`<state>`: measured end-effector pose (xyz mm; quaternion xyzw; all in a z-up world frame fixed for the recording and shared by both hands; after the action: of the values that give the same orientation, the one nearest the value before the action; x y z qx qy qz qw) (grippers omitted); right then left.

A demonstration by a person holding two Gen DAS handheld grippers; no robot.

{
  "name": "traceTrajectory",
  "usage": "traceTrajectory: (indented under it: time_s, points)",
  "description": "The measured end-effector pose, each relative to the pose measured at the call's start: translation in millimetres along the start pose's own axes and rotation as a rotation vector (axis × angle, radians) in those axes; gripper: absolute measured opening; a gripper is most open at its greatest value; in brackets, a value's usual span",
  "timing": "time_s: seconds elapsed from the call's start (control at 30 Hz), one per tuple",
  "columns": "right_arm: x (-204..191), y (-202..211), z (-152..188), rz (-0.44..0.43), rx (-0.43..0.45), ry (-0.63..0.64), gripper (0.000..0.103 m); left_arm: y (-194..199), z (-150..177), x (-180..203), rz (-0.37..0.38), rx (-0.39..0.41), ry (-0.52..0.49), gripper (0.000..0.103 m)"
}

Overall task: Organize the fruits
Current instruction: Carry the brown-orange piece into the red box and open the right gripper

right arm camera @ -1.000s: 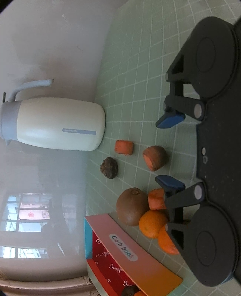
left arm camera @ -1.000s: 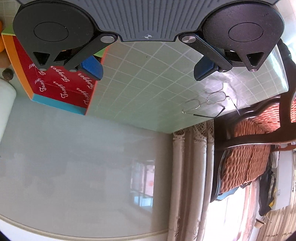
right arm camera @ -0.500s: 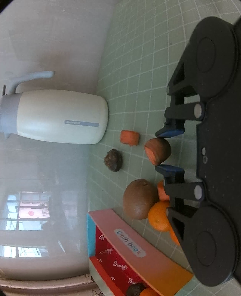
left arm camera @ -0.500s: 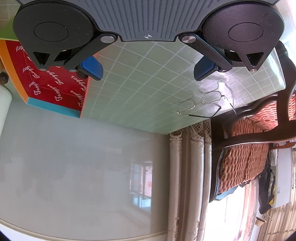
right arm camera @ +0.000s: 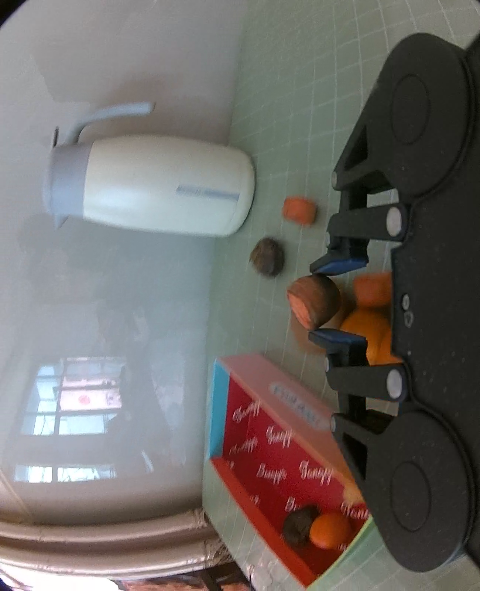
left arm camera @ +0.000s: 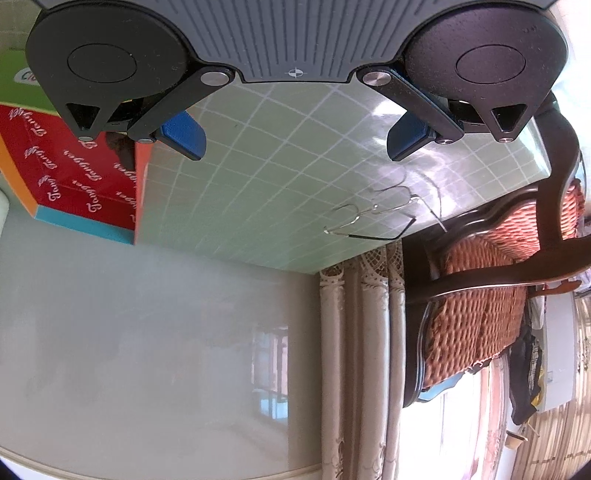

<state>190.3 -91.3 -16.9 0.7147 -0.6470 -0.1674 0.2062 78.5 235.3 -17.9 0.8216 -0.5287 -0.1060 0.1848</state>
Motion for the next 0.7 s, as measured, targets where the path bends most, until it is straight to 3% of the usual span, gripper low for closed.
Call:
traceTrajectory:
  time_s: [0.4,0.7]
  points:
    - [-59.4,15.0,-12.2,-0.124,0.060,0.048,0.030,0.8,5.1,-26.2,-0.029,-0.025,0.022,0.103]
    - [-83.2,21.6,-12.3,-0.180,0.065,0.068,0.030,-0.8,7.4,-21.5,-0.026,-0.040,0.004,0.103]
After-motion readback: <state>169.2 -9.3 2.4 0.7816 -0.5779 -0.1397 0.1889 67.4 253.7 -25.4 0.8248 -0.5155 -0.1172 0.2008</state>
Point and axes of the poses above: each gripper's, at about its wrist camera, not at the fingertips, and y roughly against the way its jaws point, x to its right, z to its underside, the point moved 6 cm from there along -y, roughly the way its jaws point, and after that the axes turned 6 degrees about z, right-handed, at the moved point
